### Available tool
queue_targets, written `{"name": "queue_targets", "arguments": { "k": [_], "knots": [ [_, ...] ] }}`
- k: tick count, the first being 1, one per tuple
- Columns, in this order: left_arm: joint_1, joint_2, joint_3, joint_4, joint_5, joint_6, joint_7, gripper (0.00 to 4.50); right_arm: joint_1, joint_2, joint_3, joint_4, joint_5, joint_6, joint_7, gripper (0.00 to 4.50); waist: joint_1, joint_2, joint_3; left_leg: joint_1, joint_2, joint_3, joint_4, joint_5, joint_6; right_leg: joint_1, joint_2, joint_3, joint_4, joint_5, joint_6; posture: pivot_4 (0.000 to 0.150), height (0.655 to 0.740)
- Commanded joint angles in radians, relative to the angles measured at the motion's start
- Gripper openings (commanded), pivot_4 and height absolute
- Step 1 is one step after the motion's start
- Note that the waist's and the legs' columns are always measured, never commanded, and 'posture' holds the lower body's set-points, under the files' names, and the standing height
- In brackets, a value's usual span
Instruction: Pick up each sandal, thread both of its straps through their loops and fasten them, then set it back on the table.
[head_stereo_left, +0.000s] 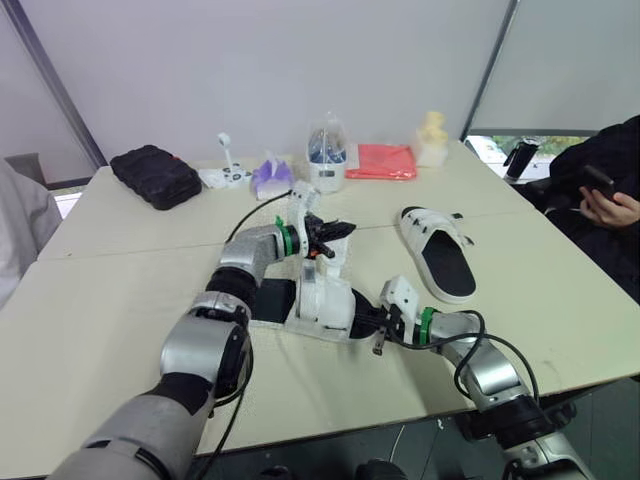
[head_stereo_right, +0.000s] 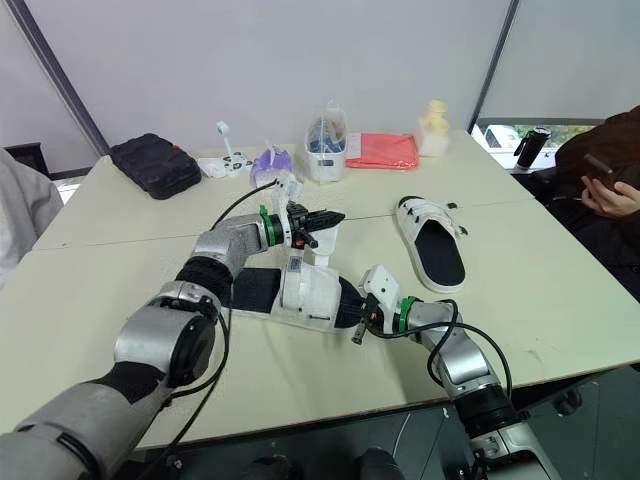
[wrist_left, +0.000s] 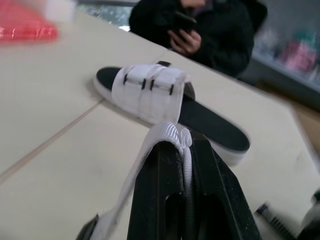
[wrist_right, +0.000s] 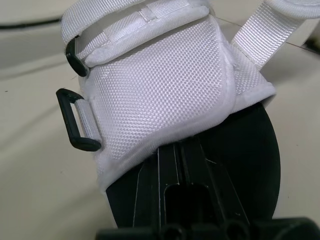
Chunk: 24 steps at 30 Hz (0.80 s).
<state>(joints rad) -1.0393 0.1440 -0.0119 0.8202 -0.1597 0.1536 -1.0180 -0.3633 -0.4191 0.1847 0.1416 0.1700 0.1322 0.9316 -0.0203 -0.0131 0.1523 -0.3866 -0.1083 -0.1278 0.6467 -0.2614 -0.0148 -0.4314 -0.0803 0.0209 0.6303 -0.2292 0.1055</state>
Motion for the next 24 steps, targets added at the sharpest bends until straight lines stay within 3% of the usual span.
{"name": "queue_targets", "arguments": {
  "k": [1, 6, 7, 11, 13, 16, 17, 20, 24],
  "knots": [
    [0.158, 0.066, -0.1, -0.318, 0.03, -0.031, -0.08, 0.09, 0.016, 0.001, 0.016, 0.02, -0.008, 0.007, 0.009, 0.0, 0.0, 0.0, 0.0, 0.0, 0.0, 0.0, 0.0, 0.0, 0.0, 0.0, 0.0, 0.0, 0.0, 0.0, 0.0, 0.15, 0.74],
    [0.276, 0.099, -0.084, -0.49, -0.043, 0.191, -0.023, 0.09, 0.023, 0.005, 0.02, 0.021, -0.007, 0.005, 0.01, 0.0, 0.007, 0.0, 0.0, 0.0, 0.0, 0.0, 0.002, -0.004, 0.006, 0.001, 0.001, 0.002, 0.0, 0.0, 0.0, 0.15, 0.74],
    [0.298, 0.113, -0.095, -0.51, -0.026, 0.138, -0.023, 0.09, 0.025, 0.006, 0.022, 0.019, -0.008, 0.005, 0.01, 0.0, 0.007, 0.001, 0.0, 0.001, 0.0, 0.0, 0.002, -0.004, 0.007, 0.002, 0.001, 0.001, 0.0, 0.0, 0.0, 0.15, 0.74],
    [0.394, 0.232, -0.226, -0.542, 0.193, -0.456, -0.007, 0.09, 0.025, 0.003, 0.023, 0.023, -0.007, 0.003, 0.017, 0.0, 0.004, 0.001, 0.0, 0.011, 0.0, 0.003, -0.003, -0.004, 0.007, 0.006, 0.001, 0.002, 0.0, 0.0, -0.001, 0.15, 0.74],
    [0.4, 0.281, -0.262, -0.495, 0.316, -0.771, 0.083, 0.09, 0.017, 0.001, 0.023, 0.034, -0.008, 0.0, 0.022, 0.0, 0.007, 0.001, 0.0, 0.012, 0.001, 0.003, -0.004, -0.004, 0.005, 0.005, 0.001, 0.002, -0.001, 0.0, -0.001, 0.15, 0.74],
    [0.38, 0.314, -0.285, -0.385, 0.432, -1.07, 0.213, 0.09, 0.008, 0.003, 0.021, 0.047, -0.01, -0.005, 0.026, 0.0, 0.01, 0.001, -0.001, 0.012, 0.001, 0.004, -0.003, -0.005, 0.005, 0.006, 0.0, 0.003, -0.001, 0.0, -0.001, 0.15, 0.74],
    [0.373, 0.321, -0.293, -0.35, 0.453, -1.119, 0.24, 0.09, 0.007, 0.005, 0.021, 0.05, -0.011, -0.006, 0.026, 0.0, 0.01, 0.001, -0.001, 0.012, 0.0, 0.004, -0.002, -0.005, 0.006, 0.006, 0.0, 0.003, -0.001, 0.0, -0.001, 0.15, 0.74],
    [0.376, 0.285, -0.269, -0.299, 0.372, -0.988, 0.252, 0.09, 0.006, 0.01, 0.025, 0.053, -0.014, -0.006, 0.025, 0.0, 0.01, 0.001, -0.001, 0.012, 0.0, 0.004, -0.001, -0.006, 0.008, 0.007, 0.0, 0.003, -0.001, 0.0, -0.001, 0.15, 0.74],
    [0.352, 0.312, -0.288, -0.282, 0.493, -1.135, 0.349, 0.09, 0.005, 0.01, 0.027, 0.061, -0.014, -0.01, 0.028, 0.0, 0.009, 0.001, -0.001, 0.012, 0.0, 0.004, -0.001, -0.007, 0.008, 0.007, 0.001, 0.003, 0.0, 0.0, -0.001, 0.15, 0.74]
  ]
}}
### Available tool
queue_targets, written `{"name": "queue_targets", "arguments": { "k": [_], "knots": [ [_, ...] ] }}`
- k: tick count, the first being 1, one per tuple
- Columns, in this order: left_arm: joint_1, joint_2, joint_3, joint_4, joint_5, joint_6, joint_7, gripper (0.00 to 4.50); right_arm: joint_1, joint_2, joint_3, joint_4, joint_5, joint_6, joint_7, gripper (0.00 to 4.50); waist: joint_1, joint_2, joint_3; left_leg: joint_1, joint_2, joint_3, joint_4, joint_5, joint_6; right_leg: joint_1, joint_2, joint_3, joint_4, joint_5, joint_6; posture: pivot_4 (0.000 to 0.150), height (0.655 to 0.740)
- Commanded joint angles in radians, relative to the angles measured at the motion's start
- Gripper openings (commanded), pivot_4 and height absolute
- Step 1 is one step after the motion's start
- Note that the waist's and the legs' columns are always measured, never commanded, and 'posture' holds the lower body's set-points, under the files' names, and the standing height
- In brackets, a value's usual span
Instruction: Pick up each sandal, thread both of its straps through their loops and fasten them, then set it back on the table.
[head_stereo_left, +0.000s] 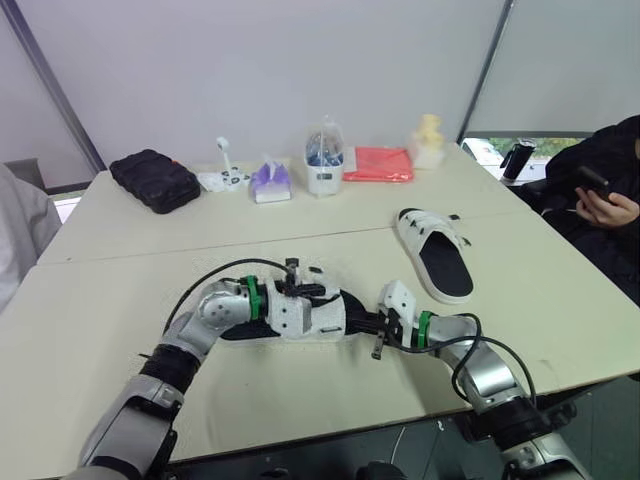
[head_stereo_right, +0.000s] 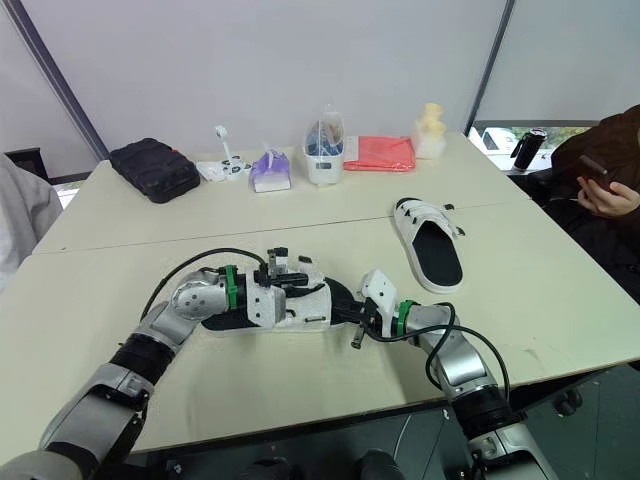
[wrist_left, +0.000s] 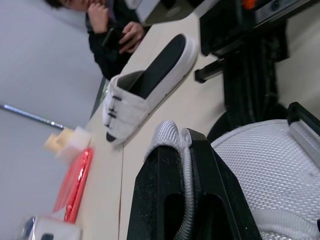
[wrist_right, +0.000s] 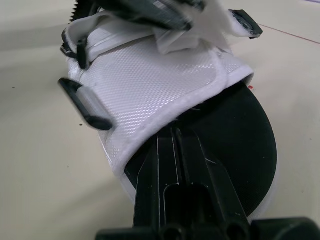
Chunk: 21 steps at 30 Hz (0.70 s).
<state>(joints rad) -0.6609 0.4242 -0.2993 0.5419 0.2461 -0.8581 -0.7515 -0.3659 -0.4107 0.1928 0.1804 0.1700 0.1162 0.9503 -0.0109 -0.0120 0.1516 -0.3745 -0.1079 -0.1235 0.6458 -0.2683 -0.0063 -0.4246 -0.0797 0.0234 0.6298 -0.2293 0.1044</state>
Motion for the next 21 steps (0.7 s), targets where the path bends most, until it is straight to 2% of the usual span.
{"name": "queue_targets", "arguments": {
  "k": [1, 2, 3, 4, 6, 9, 11, 14, 16, 18, 21],
  "knots": [
    [-0.029, 0.044, -0.008, -0.002, 0.132, -0.17, 0.111, 0.09, 0.006, 0.002, 0.02, 0.025, -0.015, 0.005, 0.01, 0.0, -0.002, 0.0, 0.0, 0.0, 0.0, 0.0, 0.0, 0.0, 0.0, 0.0, 0.0, 0.0, 0.0, 0.0, 0.0, 0.15, 0.74],
    [-0.027, 0.053, -0.02, 0.005, 0.141, -0.177, 0.11, 0.09, 0.004, 0.002, 0.021, 0.029, -0.015, 0.004, 0.01, 0.0, -0.002, 0.0, 0.0, 0.0, 0.0, 0.001, 0.0, 0.0, 0.0, 0.0, 0.0, 0.0, 0.0, 0.0, 0.0, 0.15, 0.74],
    [-0.025, 0.057, -0.028, 0.013, 0.141, -0.174, 0.109, 0.66, 0.003, 0.003, 0.021, 0.032, -0.015, 0.003, 0.01, 0.0, -0.001, 0.0, 0.0, 0.0, 0.0, 0.001, 0.0, 0.0, 0.0, 0.0, 0.0, 0.0, 0.0, 0.0, 0.0, 0.15, 0.74],
    [-0.01, 0.051, -0.034, 0.003, 0.069, -0.09, 0.051, 0.98, -0.002, 0.005, 0.023, 0.039, -0.017, 0.001, 0.011, 0.0, -0.001, 0.0, 0.0, 0.0, 0.0, 0.001, 0.0, 0.0, 0.0, 0.0, 0.0, 0.0, 0.0, 0.0, 0.0, 0.15, 0.74],
    [0.011, 0.041, -0.036, -0.025, -0.035, 0.027, -0.025, 1.93, -0.01, 0.008, 0.026, 0.05, -0.019, -0.003, 0.013, 0.0, -0.001, 0.0, 0.0, 0.0, 0.0, 0.001, 0.0, 0.0, 0.0, 0.0, 0.0, 0.0, 0.0, 0.0, 0.0, 0.15, 0.74],
    [0.049, 0.021, -0.015, -0.159, -0.235, 0.333, -0.153, 3.51, -0.018, 0.011, 0.03, 0.066, -0.022, -0.01, 0.016, 0.0, -0.003, 0.0, 0.0, 0.0, 0.0, 0.001, 0.001, 0.0, 0.001, 0.001, 0.0, 0.0, 0.0, 0.0, 0.0, 0.15, 0.74],
    [0.068, 0.022, -0.006, -0.234, -0.306, 0.482, -0.201, 4.46, -0.021, 0.011, 0.031, 0.072, -0.023, -0.013, 0.017, 0.0, -0.004, 0.0, 0.0, 0.0, 0.0, 0.001, 0.001, 0.0, 0.001, 0.001, 0.0, 0.0, 0.001, 0.0, 0.0, 0.15, 0.74],
    [0.071, 0.095, 0.029, -0.452, -0.576, 0.998, -0.335, 4.46, -0.024, 0.012, 0.031, 0.077, -0.022, -0.016, 0.019, 0.0, -0.007, 0.0, 0.0, 0.0, 0.001, 0.001, 0.001, -0.001, 0.001, 0.0, 0.001, 0.0, 0.001, 0.0, 0.0, 0.15, 0.74],
    [0.063, 0.157, 0.054, -0.546, -0.708, 1.235, -0.403, 4.46, -0.026, 0.013, 0.032, 0.082, -0.023, -0.018, 0.02, 0.0, -0.009, 0.0, 0.0, 0.0, 0.001, 0.001, 0.0, -0.001, 0.001, 0.0, 0.001, 0.0, 0.001, 0.0, 0.0, 0.15, 0.74],
    [0.049, 0.216, 0.078, -0.601, -0.791, 1.376, -0.458, 4.46, -0.029, 0.014, 0.033, 0.088, -0.024, -0.022, 0.019, 0.0, -0.009, 0.0, 0.0, 0.0, 0.001, 0.0, 0.0, -0.001, 0.001, 0.0, 0.002, 0.0, 0.001, 0.0, 0.0, 0.15, 0.74],
    [0.024, 0.273, 0.093, -0.627, -0.842, 1.486, -0.52, 4.46, -0.035, 0.016, 0.033, 0.097, -0.025, -0.027, 0.019, 0.0, -0.007, 0.0, 0.0, 0.001, 0.001, 0.0, 0.001, -0.001, 0.001, 0.0, 0.003, 0.0, 0.001, 0.0, 0.0, 0.15, 0.74]
  ]
}}
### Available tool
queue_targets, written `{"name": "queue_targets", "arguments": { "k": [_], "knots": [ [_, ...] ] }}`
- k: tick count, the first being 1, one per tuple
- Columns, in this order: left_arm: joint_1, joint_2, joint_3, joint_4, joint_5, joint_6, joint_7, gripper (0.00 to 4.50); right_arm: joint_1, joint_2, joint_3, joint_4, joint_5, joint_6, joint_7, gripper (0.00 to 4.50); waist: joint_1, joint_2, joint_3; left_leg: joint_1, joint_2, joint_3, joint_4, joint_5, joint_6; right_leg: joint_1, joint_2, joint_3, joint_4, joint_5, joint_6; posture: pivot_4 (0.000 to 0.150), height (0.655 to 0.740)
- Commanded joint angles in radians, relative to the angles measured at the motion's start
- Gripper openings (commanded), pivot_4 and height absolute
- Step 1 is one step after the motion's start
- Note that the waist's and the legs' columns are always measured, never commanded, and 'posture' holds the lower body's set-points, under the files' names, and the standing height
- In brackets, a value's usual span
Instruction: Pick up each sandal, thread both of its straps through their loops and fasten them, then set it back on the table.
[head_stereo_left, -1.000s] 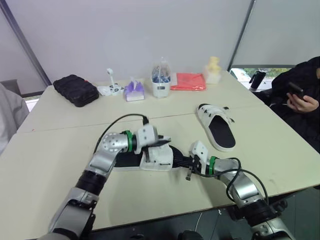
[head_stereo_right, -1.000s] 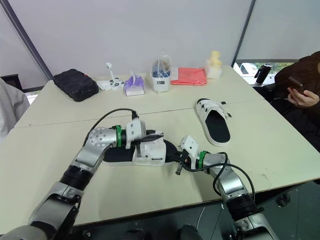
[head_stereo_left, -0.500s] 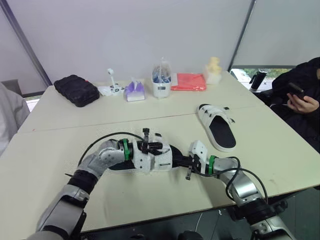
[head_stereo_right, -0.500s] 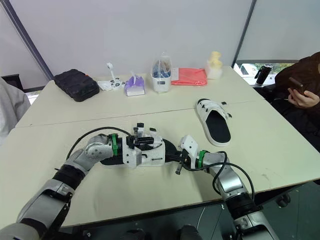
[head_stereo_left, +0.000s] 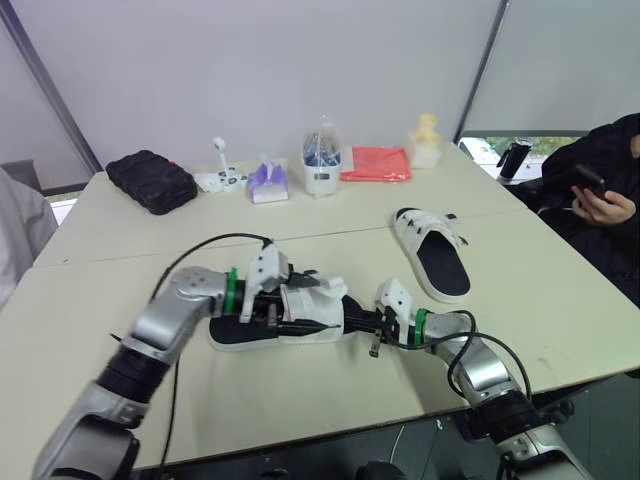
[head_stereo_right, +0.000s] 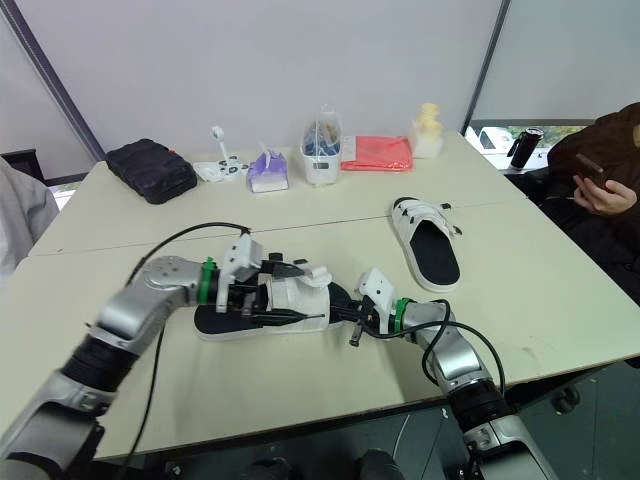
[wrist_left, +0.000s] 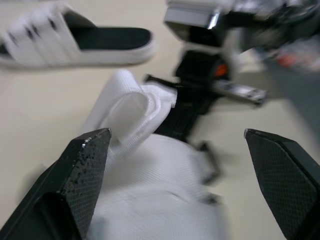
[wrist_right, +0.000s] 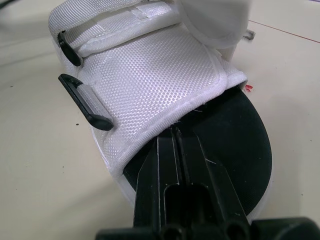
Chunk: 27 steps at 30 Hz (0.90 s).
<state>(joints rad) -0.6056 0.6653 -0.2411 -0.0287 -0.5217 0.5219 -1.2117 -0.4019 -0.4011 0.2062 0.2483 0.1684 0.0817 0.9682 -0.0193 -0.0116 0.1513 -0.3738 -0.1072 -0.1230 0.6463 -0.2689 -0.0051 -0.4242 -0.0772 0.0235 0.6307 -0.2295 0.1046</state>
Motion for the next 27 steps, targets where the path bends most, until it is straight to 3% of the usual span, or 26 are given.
{"name": "queue_targets", "arguments": {
  "k": [1, 5, 9, 13, 16, 20, 22, 27],
  "knots": [
    [-0.057, 0.052, 0.042, -0.04, -0.087, 0.137, -0.092, 4.46, -0.001, 0.008, 0.019, 0.034, -0.024, 0.006, 0.0, 0.0, 0.002, 0.0, 0.0, 0.0, 0.0, 0.0, 0.0, 0.0, 0.0, 0.0, 0.0, 0.0, 0.0, 0.0, 0.0, 0.15, 0.74],
    [-0.156, 0.063, 0.066, 0.074, -0.086, 0.177, -0.147, 4.46, -0.004, 0.013, 0.019, 0.041, -0.026, 0.001, -0.003, 0.0, 0.003, 0.0, 0.0, 0.0, 0.0, 0.0, 0.0, 0.0, 0.0, 0.0, 0.0, 0.0, 0.0, 0.0, 0.0, 0.15, 0.74],
    [-0.408, -0.104, 0.083, 0.57, 0.118, -0.093, 0.059, 4.46, -0.009, 0.02, 0.024, 0.056, -0.031, -0.007, -0.002, 0.0, 0.01, -0.002, 0.0, 0.001, -0.001, -0.002, 0.001, 0.0, -0.001, 0.003, 0.0, -0.002, -0.001, 0.0, 0.0, 0.15, 0.74],
    [-0.509, -0.176, -0.003, 0.88, 0.337, -0.455, 0.098, 4.46, -0.022, 0.027, 0.025, 0.068, -0.036, -0.01, 0.001, 0.0, 0.0, -0.002, 0.0, 0.001, -0.001, 0.0, -0.001, 0.003, -0.005, 0.001, -0.002, -0.001, -0.001, 0.0, 0.0, 0.15, 0.74],
    [-0.572, -0.237, 0.009, 1.044, 0.386, -0.515, 0.113, 4.46, -0.025, 0.028, 0.025, 0.072, -0.038, -0.013, 0.002, 0.0, 0.0, -0.002, 0.0, 0.0, 0.0, 0.002, -0.001, 0.002, -0.007, -0.002, -0.002, -0.001, -0.001, 0.0, 0.0, 0.15, 0.74],
    [-0.628, -0.285, 0.042, 1.161, 0.391, -0.398, 0.051, 4.46, -0.025, 0.029, 0.024, 0.072, -0.038, -0.015, 0.0, 0.0, 0.0, -0.003, 0.0, -0.001, -0.001, 0.004, 0.001, -0.001, -0.001, -0.003, -0.001, -0.001, 0.0, 0.0, 0.0, 0.15, 0.74],
    [-0.649, -0.296, 0.066, 1.195, 0.369, -0.275, -0.021, 4.46, -0.025, 0.033, 0.026, 0.071, -0.038, -0.014, -0.003, 0.0, -0.001, -0.003, 0.0, -0.001, -0.001, 0.004, 0.001, -0.002, 0.0, -0.003, -0.001, -0.001, 0.0, 0.0, 0.0, 0.15, 0.74],
    [-0.697, -0.312, 0.159, 1.283, 0.335, 0.024, -0.034, 4.46, -0.012, 0.035, 0.036, 0.063, -0.046, -0.019, -0.009, 0.0, -0.005, -0.003, 0.0, -0.001, -0.001, 0.004, 0.002, -0.002, 0.001, -0.002, 0.0, -0.001, 0.001, 0.0, 0.001, 0.15, 0.74]
  ]
}}
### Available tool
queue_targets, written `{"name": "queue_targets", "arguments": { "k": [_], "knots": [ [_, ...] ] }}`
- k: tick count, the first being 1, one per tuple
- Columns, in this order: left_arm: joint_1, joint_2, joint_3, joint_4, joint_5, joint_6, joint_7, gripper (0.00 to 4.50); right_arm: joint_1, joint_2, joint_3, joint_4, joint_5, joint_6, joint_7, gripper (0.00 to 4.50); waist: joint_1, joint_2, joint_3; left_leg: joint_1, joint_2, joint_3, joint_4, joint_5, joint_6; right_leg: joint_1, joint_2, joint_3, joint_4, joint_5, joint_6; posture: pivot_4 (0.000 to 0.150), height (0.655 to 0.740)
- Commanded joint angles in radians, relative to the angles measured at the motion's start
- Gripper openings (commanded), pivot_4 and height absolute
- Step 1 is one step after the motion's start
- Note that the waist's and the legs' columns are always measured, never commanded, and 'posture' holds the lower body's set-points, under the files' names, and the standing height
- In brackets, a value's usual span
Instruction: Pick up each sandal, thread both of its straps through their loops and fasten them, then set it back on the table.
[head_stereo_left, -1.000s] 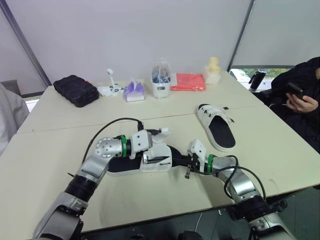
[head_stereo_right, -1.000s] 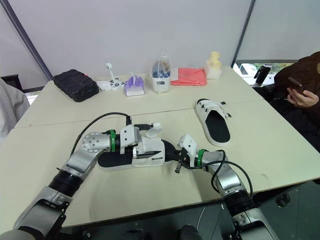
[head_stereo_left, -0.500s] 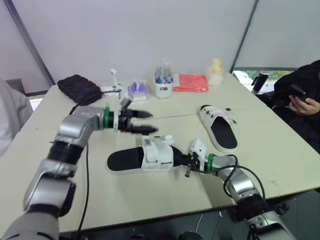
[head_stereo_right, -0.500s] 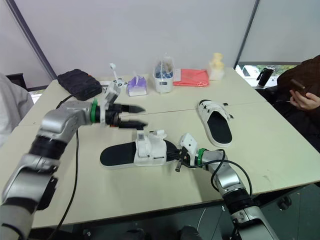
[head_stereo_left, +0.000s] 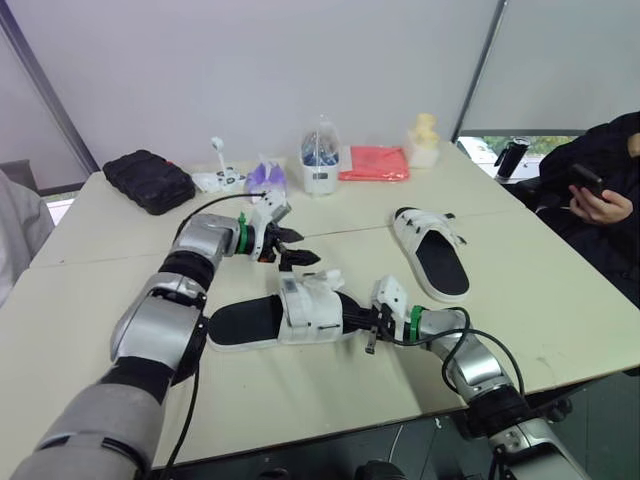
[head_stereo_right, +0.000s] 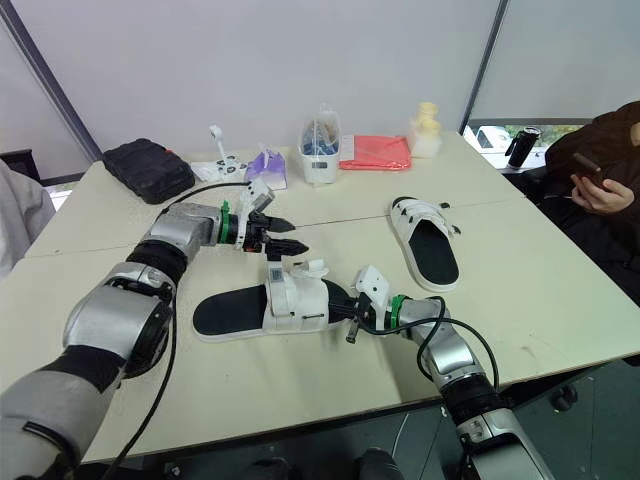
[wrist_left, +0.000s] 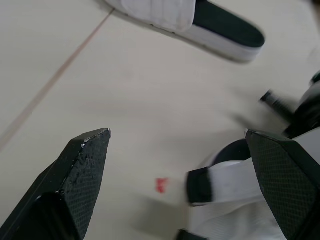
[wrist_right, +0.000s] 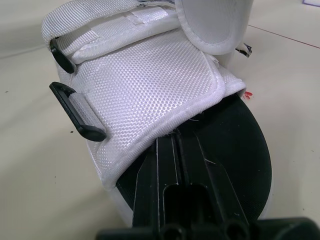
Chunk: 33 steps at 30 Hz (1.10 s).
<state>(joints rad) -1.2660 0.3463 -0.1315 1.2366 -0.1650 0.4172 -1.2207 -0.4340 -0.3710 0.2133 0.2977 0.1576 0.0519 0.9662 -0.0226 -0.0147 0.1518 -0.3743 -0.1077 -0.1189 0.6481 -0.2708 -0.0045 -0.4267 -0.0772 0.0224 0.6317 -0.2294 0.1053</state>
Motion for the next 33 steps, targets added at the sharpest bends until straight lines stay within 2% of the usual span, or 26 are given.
{"name": "queue_targets", "arguments": {
  "k": [1, 9, 18, 21, 28, 33],
  "knots": [
    [-0.039, 0.008, 0.054, 0.018, -0.017, 0.159, -0.033, 4.46, 0.02, 0.005, 0.029, 0.012, -0.035, 0.01, -0.008, 0.0, -0.003, 0.0, 0.0, 0.0, 0.0, 0.0, 0.0, 0.0, 0.0, 0.0, 0.0, 0.0, 0.0, 0.0, 0.0, 0.15, 0.74],
    [-0.022, 0.002, 0.07, 0.01, 0.003, 0.331, -0.044, 4.46, 0.021, 0.013, 0.036, 0.011, -0.033, 0.009, -0.016, 0.0, -0.004, 0.0, 0.0, 0.0, 0.0, 0.0, 0.0, 0.0, 0.0, 0.0, 0.0, 0.0, 0.0, 0.0, 0.0, 0.15, 0.74],
    [-0.004, -0.01, 0.058, -0.011, 0.03, 0.342, -0.069, 4.46, 0.02, 0.017, 0.036, 0.011, -0.034, 0.009, -0.02, 0.0, -0.014, 0.0, 0.0, 0.0, 0.0, 0.0, 0.0, 0.0, -0.001, 0.0, 0.0, 0.0, 0.0, 0.0, 0.0, 0.15, 0.74],
    [-0.003, -0.013, 0.065, -0.009, 0.033, 0.339, -0.069, 3.63, 0.021, 0.018, 0.036, 0.01, -0.035, 0.009, -0.023, 0.0, -0.016, 0.0, 0.0, 0.0, 0.0, 0.0, 0.0, 0.0, 0.0, 0.0, 0.0, 0.0, 0.0, 0.0, 0.0, 0.15, 0.74],
    [-0.003, -0.013, 0.081, -0.007, 0.029, 0.334, -0.074, 0.02, 0.026, 0.018, 0.036, 0.008, -0.035, 0.008, -0.029, 0.0, -0.017, 0.0, 0.0, 0.0, 0.0, 0.0, 0.0, 0.0, 0.0, 0.0, -0.001, 0.0, 0.0, 0.0, 0.0, 0.15, 0.74],
    [-0.012, -0.008, 0.116, -0.006, 0.02, 0.336, -0.057, 0.02, 0.025, 0.018, 0.036, 0.011, -0.035, 0.007, -0.029, 0.0, -0.018, 0.0, 0.0, 0.0, 0.0, 0.0, 0.0, 0.0, 0.0, 0.0, -0.001, 0.0, 0.0, 0.0, 0.0, 0.15, 0.74]
  ]
}}
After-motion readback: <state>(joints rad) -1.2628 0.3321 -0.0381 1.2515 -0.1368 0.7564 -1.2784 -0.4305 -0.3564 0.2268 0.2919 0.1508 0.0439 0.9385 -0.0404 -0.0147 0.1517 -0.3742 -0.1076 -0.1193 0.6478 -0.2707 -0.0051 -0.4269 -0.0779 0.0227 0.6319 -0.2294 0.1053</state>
